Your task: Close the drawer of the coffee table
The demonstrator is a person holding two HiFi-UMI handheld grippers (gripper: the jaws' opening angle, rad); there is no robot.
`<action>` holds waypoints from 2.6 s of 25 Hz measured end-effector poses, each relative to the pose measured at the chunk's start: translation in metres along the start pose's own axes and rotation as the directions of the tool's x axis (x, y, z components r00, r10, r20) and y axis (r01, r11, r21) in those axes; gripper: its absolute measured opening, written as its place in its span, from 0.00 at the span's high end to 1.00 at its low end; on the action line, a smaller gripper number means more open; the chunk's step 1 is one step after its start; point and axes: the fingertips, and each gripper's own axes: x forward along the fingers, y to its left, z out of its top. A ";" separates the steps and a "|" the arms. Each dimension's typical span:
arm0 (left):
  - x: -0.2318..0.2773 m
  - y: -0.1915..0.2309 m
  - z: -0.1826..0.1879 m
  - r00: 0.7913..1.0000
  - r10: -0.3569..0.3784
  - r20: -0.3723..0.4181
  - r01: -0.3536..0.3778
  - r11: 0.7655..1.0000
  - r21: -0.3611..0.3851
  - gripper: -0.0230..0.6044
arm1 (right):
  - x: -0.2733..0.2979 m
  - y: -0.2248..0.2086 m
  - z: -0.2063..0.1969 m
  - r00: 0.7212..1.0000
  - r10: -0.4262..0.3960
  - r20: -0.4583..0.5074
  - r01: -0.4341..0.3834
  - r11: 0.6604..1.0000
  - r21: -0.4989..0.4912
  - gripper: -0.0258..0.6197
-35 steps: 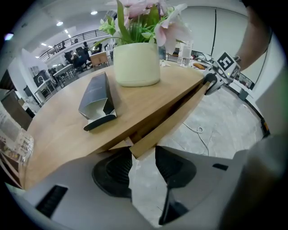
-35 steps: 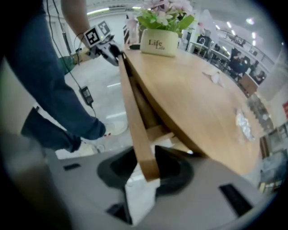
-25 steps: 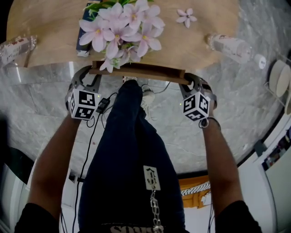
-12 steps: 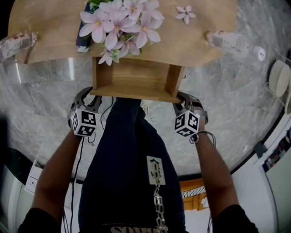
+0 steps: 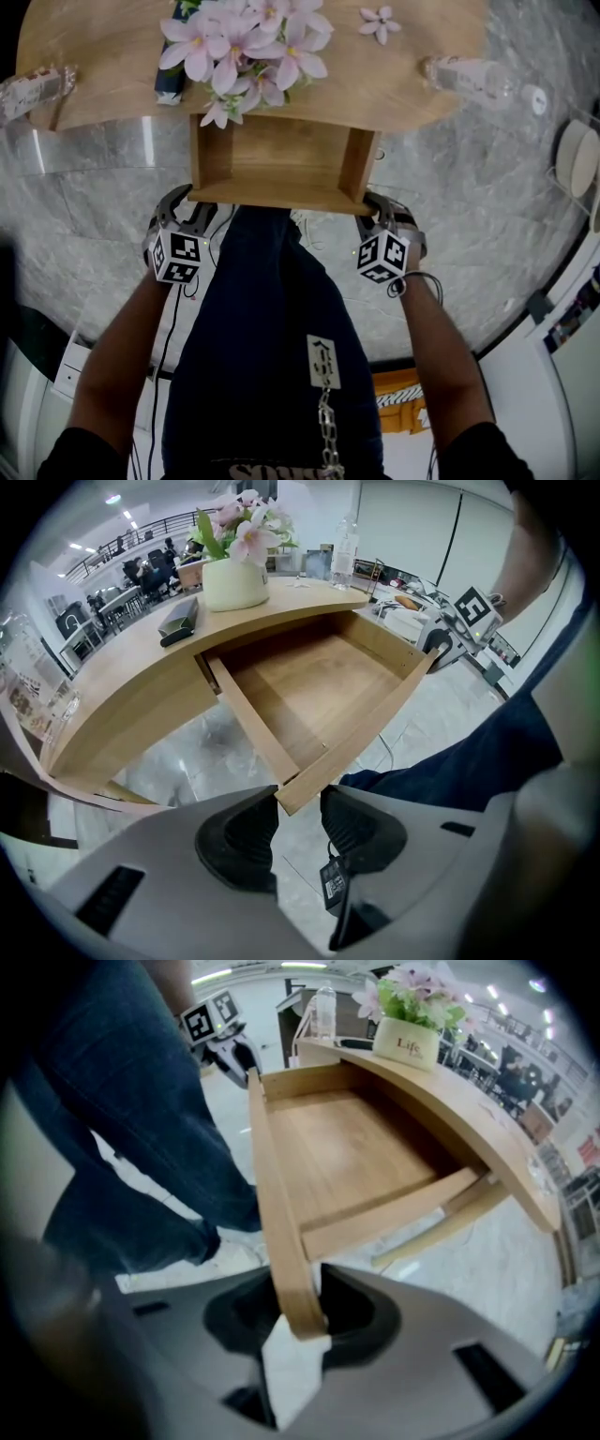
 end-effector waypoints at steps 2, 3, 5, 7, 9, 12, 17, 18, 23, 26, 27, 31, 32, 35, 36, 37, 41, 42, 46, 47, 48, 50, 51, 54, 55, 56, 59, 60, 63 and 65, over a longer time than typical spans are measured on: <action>0.003 0.000 -0.001 1.000 0.000 -0.004 0.000 1.000 0.006 0.71 | 0.003 0.000 -0.001 1.000 0.002 -0.009 -0.002 1.000 -0.001 0.77; 0.003 -0.001 -0.001 1.000 -0.002 -0.008 0.002 1.000 0.008 0.71 | 0.003 0.001 -0.001 1.000 0.008 -0.013 -0.008 1.000 -0.001 0.77; 0.000 -0.001 -0.001 1.000 -0.003 -0.009 0.003 1.000 0.008 0.71 | 0.001 0.003 -0.001 1.000 0.020 -0.014 -0.020 1.000 0.003 0.77; -0.003 -0.001 0.001 1.000 -0.007 0.000 0.007 1.000 0.004 0.71 | -0.003 0.001 0.000 1.000 0.023 -0.014 -0.023 1.000 0.011 0.77; -0.004 -0.003 0.004 1.000 -0.025 0.002 0.025 1.000 0.002 0.71 | -0.005 -0.004 -0.001 0.999 0.021 -0.024 -0.021 1.000 0.023 0.76; -0.003 -0.002 0.011 0.999 -0.043 0.001 0.043 0.999 0.011 0.71 | -0.007 -0.014 -0.001 0.999 0.019 -0.034 -0.018 0.999 0.039 0.75; 0.005 0.028 0.036 1.000 -0.025 0.012 0.025 1.000 -0.001 0.70 | -0.003 -0.040 0.016 1.000 0.005 -0.028 -0.003 0.998 0.056 0.75; 0.007 0.034 0.042 1.000 -0.028 0.010 0.028 1.000 0.002 0.70 | -0.002 -0.047 0.019 1.000 -0.001 -0.029 0.003 0.998 0.059 0.75; 0.020 0.058 0.072 0.999 -0.046 0.025 0.045 0.999 0.031 0.70 | 0.001 -0.086 0.030 0.999 -0.032 -0.029 0.034 0.997 0.064 0.75; 0.026 0.073 0.090 0.998 -0.028 0.050 0.028 1.000 -0.004 0.70 | 0.002 -0.110 0.038 0.998 -0.055 -0.016 0.056 0.996 0.067 0.74; 0.028 0.078 0.096 0.998 -0.020 0.060 0.021 0.999 -0.024 0.70 | 0.002 -0.119 0.041 0.998 -0.065 -0.011 0.066 0.995 0.074 0.74; 0.035 0.096 0.118 0.995 -0.006 0.098 0.022 0.987 -0.161 0.69 | 0.005 -0.148 0.049 0.993 -0.122 0.013 0.118 0.981 0.154 0.70; 0.036 0.098 0.119 0.994 -0.013 0.104 0.036 0.975 -0.221 0.68 | 0.005 -0.152 0.049 0.991 -0.133 0.020 0.127 0.972 0.199 0.69; 0.034 0.099 0.114 0.992 -0.014 0.123 0.063 0.912 -0.405 0.69 | 0.003 -0.157 0.040 0.986 -0.162 0.044 0.129 0.896 0.424 0.61; 0.030 0.100 0.113 0.991 -0.002 0.132 0.062 0.892 -0.448 0.69 | -0.001 -0.158 0.035 0.983 -0.178 0.049 0.129 0.854 0.505 0.61; 0.023 0.100 0.112 0.990 0.014 0.141 0.056 0.878 -0.476 0.70 | -0.008 -0.158 0.029 0.979 -0.199 0.049 0.136 0.808 0.573 0.61; -0.034 0.097 0.124 0.968 0.099 0.233 0.018 0.891 -0.453 0.81 | -0.069 -0.151 0.023 0.945 -0.320 0.062 0.196 0.710 0.677 0.61; -0.055 0.097 0.136 0.952 0.121 0.281 0.011 0.905 -0.425 0.85 | -0.092 -0.152 0.030 0.929 -0.360 0.091 0.211 0.713 0.669 0.64; -0.170 0.083 0.193 0.878 0.168 0.448 -0.018 0.947 -0.321 0.93 | -0.215 -0.136 0.092 0.830 -0.463 0.309 0.168 0.738 0.654 0.89; -0.202 0.081 0.214 0.851 0.172 0.496 -0.023 0.956 -0.292 0.93 | -0.249 -0.135 0.114 0.796 -0.478 0.372 0.139 0.742 0.656 0.90; -0.236 0.077 0.236 0.817 0.172 0.550 -0.025 0.964 -0.264 0.93 | -0.285 -0.135 0.136 0.764 -0.490 0.420 0.118 0.746 0.655 0.90; -0.310 0.070 0.277 0.733 0.178 0.656 -0.034 0.974 -0.226 0.93 | -0.356 -0.132 0.175 0.701 -0.511 0.497 0.088 0.754 0.651 0.91; -0.348 0.066 0.293 0.691 0.187 0.698 -0.041 0.975 -0.220 0.93 | -0.390 -0.128 0.191 0.655 -0.528 0.541 0.069 0.754 0.653 0.91; -0.446 0.046 0.319 0.602 0.216 0.769 -0.061 0.972 -0.226 0.93 | -0.475 -0.108 0.223 0.514 -0.573 0.639 0.010 0.749 0.663 0.91; -0.472 0.039 0.322 0.585 0.222 0.780 -0.065 0.971 -0.228 0.93 | -0.497 -0.101 0.230 0.485 -0.580 0.654 0.004 0.750 0.661 0.91; -0.492 0.034 0.325 0.572 0.227 0.789 -0.071 0.971 -0.228 0.93 | -0.515 -0.094 0.237 0.464 -0.584 0.666 0.003 0.753 0.658 0.91; -0.532 0.025 0.323 0.547 0.223 0.807 -0.116 0.975 -0.190 0.93 | -0.546 -0.074 0.255 0.427 -0.581 0.693 0.002 0.767 0.642 0.91; -0.540 0.024 0.322 0.542 0.218 0.812 -0.128 0.976 -0.177 0.93 | -0.551 -0.067 0.259 0.420 -0.577 0.700 0.000 0.771 0.636 0.91; -0.556 0.027 0.322 0.532 0.207 0.821 -0.144 0.978 -0.153 0.93 | -0.563 -0.056 0.271 0.406 -0.572 0.713 0.001 0.780 0.625 0.91; -0.562 0.034 0.329 0.532 0.183 0.827 -0.139 0.982 -0.128 0.93 | -0.567 -0.054 0.278 0.397 -0.580 0.712 0.011 0.778 0.628 0.91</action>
